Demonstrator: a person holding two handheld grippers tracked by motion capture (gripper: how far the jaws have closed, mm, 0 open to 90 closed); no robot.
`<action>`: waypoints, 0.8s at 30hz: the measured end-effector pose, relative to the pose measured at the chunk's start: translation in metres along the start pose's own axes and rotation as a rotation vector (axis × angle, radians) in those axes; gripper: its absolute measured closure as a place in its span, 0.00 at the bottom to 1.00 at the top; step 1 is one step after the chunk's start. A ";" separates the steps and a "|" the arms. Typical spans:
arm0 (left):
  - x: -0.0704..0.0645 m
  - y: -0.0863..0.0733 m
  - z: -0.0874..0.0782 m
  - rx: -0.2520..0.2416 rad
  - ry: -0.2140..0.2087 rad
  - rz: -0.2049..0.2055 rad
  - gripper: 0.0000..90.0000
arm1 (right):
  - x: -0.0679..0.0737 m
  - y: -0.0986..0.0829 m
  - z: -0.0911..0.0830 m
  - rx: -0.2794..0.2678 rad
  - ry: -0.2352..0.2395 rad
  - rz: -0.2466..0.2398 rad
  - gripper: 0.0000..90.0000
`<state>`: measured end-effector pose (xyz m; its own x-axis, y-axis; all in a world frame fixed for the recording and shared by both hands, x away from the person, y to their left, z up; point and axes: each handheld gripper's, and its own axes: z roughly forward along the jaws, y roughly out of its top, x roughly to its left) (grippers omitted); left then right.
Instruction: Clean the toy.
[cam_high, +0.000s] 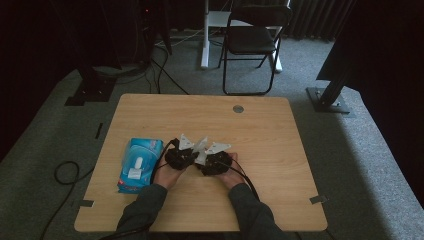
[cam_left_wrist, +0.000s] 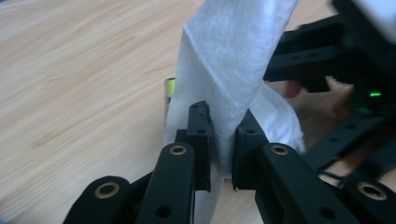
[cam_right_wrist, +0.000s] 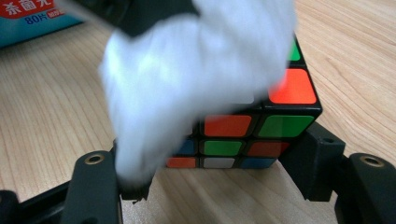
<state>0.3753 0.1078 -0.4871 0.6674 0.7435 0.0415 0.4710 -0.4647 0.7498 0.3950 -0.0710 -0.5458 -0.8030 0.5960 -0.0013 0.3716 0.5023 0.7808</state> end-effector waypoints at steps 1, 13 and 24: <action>0.003 0.000 0.000 0.000 0.006 -0.011 0.90 | 0.000 0.000 0.000 0.000 -0.001 -0.001 0.38; 0.024 -0.004 0.005 0.011 0.095 -0.138 0.90 | 0.001 -0.001 -0.001 0.002 0.041 -0.023 0.38; 0.019 -0.009 0.008 0.036 0.089 -0.160 0.90 | -0.005 -0.002 -0.008 -0.003 0.020 0.015 0.31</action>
<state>0.3886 0.1224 -0.4981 0.5293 0.8483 -0.0167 0.5882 -0.3527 0.7277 0.3942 -0.0800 -0.5426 -0.8063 0.5910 0.0225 0.3822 0.4916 0.7825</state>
